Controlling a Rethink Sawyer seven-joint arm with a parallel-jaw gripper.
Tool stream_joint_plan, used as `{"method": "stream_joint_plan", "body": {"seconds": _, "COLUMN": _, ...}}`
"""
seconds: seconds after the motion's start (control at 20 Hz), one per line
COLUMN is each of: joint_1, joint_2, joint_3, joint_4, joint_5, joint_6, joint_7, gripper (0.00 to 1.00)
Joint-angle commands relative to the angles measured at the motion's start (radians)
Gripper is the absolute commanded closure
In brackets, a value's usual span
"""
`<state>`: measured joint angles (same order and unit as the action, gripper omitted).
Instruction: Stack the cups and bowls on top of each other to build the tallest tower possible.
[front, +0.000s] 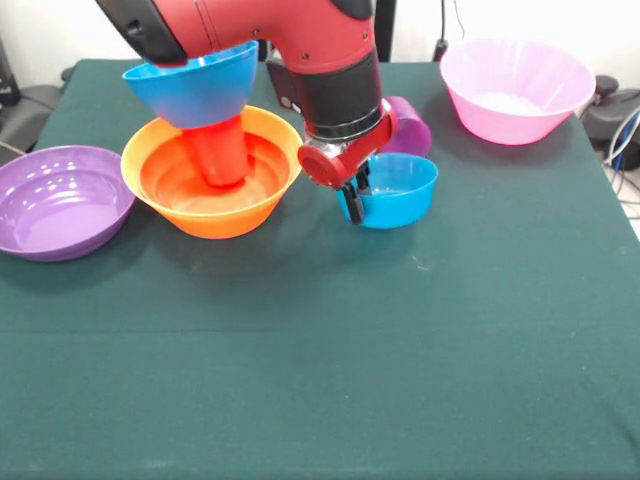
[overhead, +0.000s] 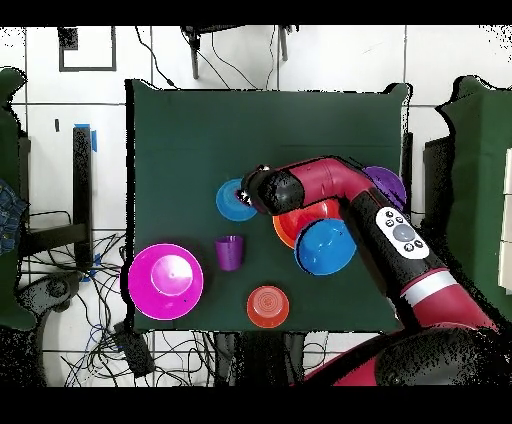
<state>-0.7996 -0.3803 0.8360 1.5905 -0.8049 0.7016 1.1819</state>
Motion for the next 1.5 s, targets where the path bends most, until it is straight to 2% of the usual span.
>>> {"method": "stream_joint_plan", "body": {"seconds": 0.05, "joint_1": 0.007, "joint_2": -0.044, "joint_3": 0.031, "joint_4": 0.008, "joint_5": -0.01, "joint_6": -0.093, "joint_7": -0.05, "gripper": 1.0}}
{"method": "stream_joint_plan", "body": {"seconds": 0.25, "joint_1": 0.008, "joint_2": -0.07, "joint_3": 0.023, "joint_4": -0.01, "joint_5": 0.006, "joint_6": -0.061, "joint_7": -0.076, "gripper": 1.0}}
{"method": "stream_joint_plan", "body": {"seconds": 0.35, "joint_1": 0.013, "joint_2": -0.088, "joint_3": -0.005, "joint_4": -0.018, "joint_5": 0.0, "joint_6": -0.044, "joint_7": -0.067, "gripper": 1.0}}
{"method": "stream_joint_plan", "body": {"seconds": 0.6, "joint_1": 0.017, "joint_2": -0.114, "joint_3": -0.078, "joint_4": -0.047, "joint_5": -0.03, "joint_6": -0.065, "joint_7": 0.013, "gripper": 1.0}}
{"method": "stream_joint_plan", "body": {"seconds": 0.7, "joint_1": 0.011, "joint_2": -0.119, "joint_3": -0.08, "joint_4": -0.063, "joint_5": -0.047, "joint_6": -0.078, "joint_7": -0.009, "gripper": 1.0}}
{"method": "stream_joint_plan", "body": {"seconds": 0.8, "joint_1": 0.011, "joint_2": -0.13, "joint_3": -0.096, "joint_4": -0.073, "joint_5": -0.047, "joint_6": -0.05, "joint_7": -0.019, "gripper": 1.0}}
{"method": "stream_joint_plan", "body": {"seconds": 0.9, "joint_1": 0.02, "joint_2": -0.152, "joint_3": -0.14, "joint_4": -0.072, "joint_5": -0.028, "joint_6": -0.054, "joint_7": 0.08, "gripper": 1.0}}
{"method": "stream_joint_plan", "body": {"seconds": 1.0, "joint_1": 0.025, "joint_2": -0.174, "joint_3": -0.17, "joint_4": -0.077, "joint_5": -0.009, "joint_6": -0.05, "joint_7": 0.142, "gripper": 1.0}}
{"method": "stream_joint_plan", "body": {"seconds": 1.1, "joint_1": 0.011, "joint_2": -0.165, "joint_3": -0.18, "joint_4": -0.084, "joint_5": 0.018, "joint_6": -0.075, "joint_7": 0.176, "gripper": 1.0}}
{"method": "stream_joint_plan", "body": {"seconds": 1.2, "joint_1": 0.001, "joint_2": -0.16, "joint_3": -0.187, "joint_4": -0.107, "joint_5": 0.013, "joint_6": -0.093, "joint_7": 0.161, "gripper": 1.0}}
{"method": "stream_joint_plan", "body": {"seconds": 1.3, "joint_1": -0.013, "joint_2": -0.159, "joint_3": -0.184, "joint_4": -0.129, "joint_5": -0.001, "joint_6": -0.088, "joint_7": 0.1, "gripper": 1.0}}
{"method": "stream_joint_plan", "body": {"seconds": 1.4, "joint_1": -0.015, "joint_2": -0.16, "joint_3": -0.195, "joint_4": -0.159, "joint_5": -0.002, "joint_6": -0.032, "joint_7": 0.047, "gripper": 1.0}}
{"method": "stream_joint_plan", "body": {"seconds": 1.5, "joint_1": 0.004, "joint_2": -0.172, "joint_3": -0.238, "joint_4": -0.194, "joint_5": -0.014, "joint_6": 0.025, "joint_7": 0.056, "gripper": 1.0}}
